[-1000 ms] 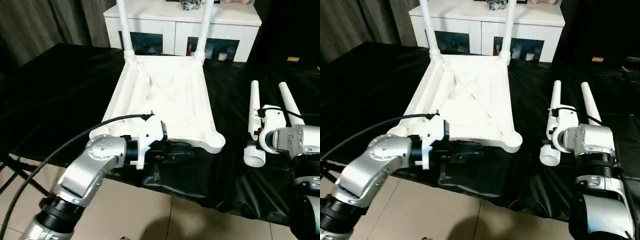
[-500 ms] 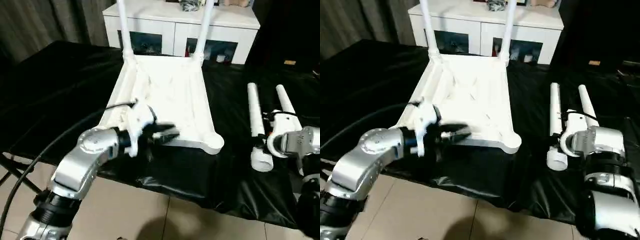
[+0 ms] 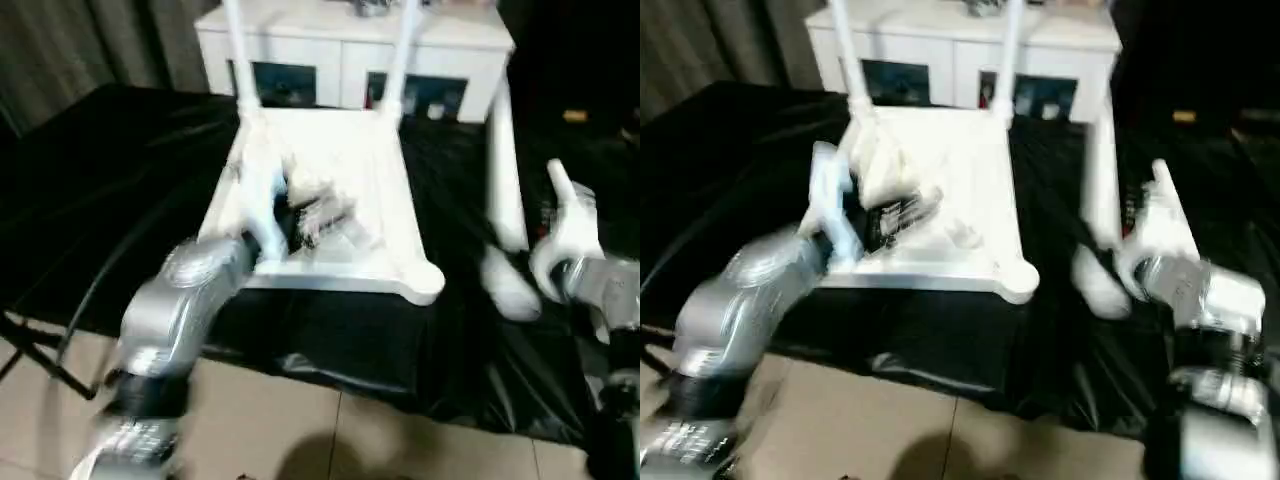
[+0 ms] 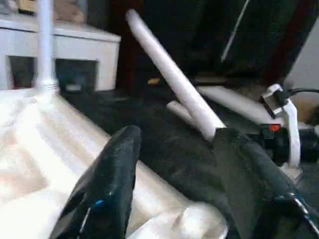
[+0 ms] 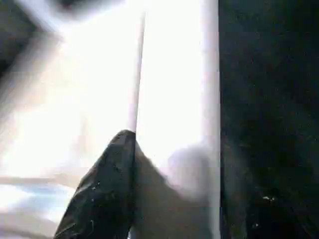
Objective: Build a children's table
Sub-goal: Rotate table base
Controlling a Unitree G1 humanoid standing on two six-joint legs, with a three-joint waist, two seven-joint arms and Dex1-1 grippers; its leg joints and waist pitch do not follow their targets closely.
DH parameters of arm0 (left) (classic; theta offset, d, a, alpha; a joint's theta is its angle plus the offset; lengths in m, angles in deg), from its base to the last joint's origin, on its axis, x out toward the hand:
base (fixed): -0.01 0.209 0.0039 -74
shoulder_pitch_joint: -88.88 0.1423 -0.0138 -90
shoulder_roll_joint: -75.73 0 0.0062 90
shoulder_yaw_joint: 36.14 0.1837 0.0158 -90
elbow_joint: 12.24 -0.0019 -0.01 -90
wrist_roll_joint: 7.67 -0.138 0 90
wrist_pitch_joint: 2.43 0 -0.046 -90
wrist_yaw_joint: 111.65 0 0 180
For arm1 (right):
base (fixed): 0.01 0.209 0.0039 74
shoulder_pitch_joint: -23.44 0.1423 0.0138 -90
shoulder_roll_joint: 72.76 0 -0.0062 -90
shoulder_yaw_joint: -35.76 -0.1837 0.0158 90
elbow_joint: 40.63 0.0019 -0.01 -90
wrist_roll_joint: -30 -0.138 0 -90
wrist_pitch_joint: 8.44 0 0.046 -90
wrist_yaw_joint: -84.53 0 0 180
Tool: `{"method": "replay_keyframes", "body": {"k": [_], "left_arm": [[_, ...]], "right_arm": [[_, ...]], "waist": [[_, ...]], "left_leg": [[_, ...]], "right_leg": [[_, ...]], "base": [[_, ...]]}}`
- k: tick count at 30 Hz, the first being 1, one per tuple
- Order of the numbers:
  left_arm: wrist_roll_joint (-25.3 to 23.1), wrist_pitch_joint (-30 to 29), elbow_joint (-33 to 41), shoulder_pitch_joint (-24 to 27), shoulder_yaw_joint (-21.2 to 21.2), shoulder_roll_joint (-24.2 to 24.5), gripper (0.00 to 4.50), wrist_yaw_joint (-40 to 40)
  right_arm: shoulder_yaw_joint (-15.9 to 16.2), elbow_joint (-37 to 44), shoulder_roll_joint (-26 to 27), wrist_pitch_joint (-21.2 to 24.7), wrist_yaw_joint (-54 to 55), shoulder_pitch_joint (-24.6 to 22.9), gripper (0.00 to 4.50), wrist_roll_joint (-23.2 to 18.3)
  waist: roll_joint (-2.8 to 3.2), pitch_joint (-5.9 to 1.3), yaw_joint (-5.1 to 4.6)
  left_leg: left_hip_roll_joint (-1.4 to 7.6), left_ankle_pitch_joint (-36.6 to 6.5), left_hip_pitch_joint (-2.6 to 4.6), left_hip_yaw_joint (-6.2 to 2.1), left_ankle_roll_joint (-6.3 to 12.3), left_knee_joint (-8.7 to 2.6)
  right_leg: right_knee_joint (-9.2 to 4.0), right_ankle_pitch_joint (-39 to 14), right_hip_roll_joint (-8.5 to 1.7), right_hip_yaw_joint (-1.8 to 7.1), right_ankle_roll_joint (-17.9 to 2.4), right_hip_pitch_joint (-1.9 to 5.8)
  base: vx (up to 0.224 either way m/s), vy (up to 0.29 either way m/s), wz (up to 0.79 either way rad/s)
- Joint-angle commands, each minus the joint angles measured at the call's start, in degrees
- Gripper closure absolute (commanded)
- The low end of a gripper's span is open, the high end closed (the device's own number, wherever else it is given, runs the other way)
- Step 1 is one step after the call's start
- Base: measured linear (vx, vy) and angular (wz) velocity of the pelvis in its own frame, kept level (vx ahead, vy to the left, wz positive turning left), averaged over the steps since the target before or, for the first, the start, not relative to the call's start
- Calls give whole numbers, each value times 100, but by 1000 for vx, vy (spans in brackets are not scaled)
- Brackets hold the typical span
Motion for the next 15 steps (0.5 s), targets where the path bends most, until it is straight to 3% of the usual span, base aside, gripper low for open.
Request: {"method": "replay_keyframes", "body": {"k": [1,3,4,8,9,12,14,15], "left_arm": [[434,-285,-294,-212,-225,-44,148,74],[715,-510,-398,-417,-282,-64,147,301],[782,-572,-408,-461,-282,-70,128,366],[983,-831,-622,-856,-347,-134,107,581],[1021,-867,-784,-1021,-415,-142,98,558],[1212,-921,-943,-1194,-492,-144,69,598],[1241,-934,-969,-1224,-510,-144,60,587],[1294,-973,-1000,-1274,-544,-143,47,590]], "right_arm": [[247,863,181,292,-890,-206,262,-787],[532,1185,312,374,-1244,-329,262,-1064],[592,1238,332,380,-1307,-349,263,-1107],[863,1406,467,351,-1633,-384,263,-1308],[1032,1462,486,320,-1680,-373,263,-1277],[1140,1570,534,342,-1738,-385,263,-1340],[1165,1594,537,339,-1763,-400,263,-1359],[1230,1615,550,314,-1763,-421,263,-1351]], "waist": [[-135,-425,83],[2,-432,101],[-29,-431,95],[-22,-435,171],[-80,-426,197],[-33,-416,280],[-42,-429,318],[-106,-432,329]], "left_leg": [[80,-792,-8,-6,466,-320],[90,-697,-13,-46,513,-335],[81,-697,-15,-35,504,-328],[124,-825,41,-47,320,-349],[118,-865,47,-35,288,-352],[115,-838,41,-40,219,-366],[117,-761,35,-42,189,-364],[115,-714,18,-37,201,-366]], "right_leg": [[-464,-1493,-195,167,-1100,336],[-444,-1244,-183,148,-1205,341],[-460,-1226,-176,146,-1213,334],[-433,-1237,-195,157,-1387,303],[-437,-1285,-199,163,-1361,309],[-443,-1457,-226,170,-1210,309],[-427,-1337,-232,178,-1178,315],[-425,-1262,-233,178,-1164,328]], "base": [[0,0,0],[0,0,0],[0,0,0],[0,0,0],[0,0,0],[0,0,0],[0,0,0],[0,0,0]]}}
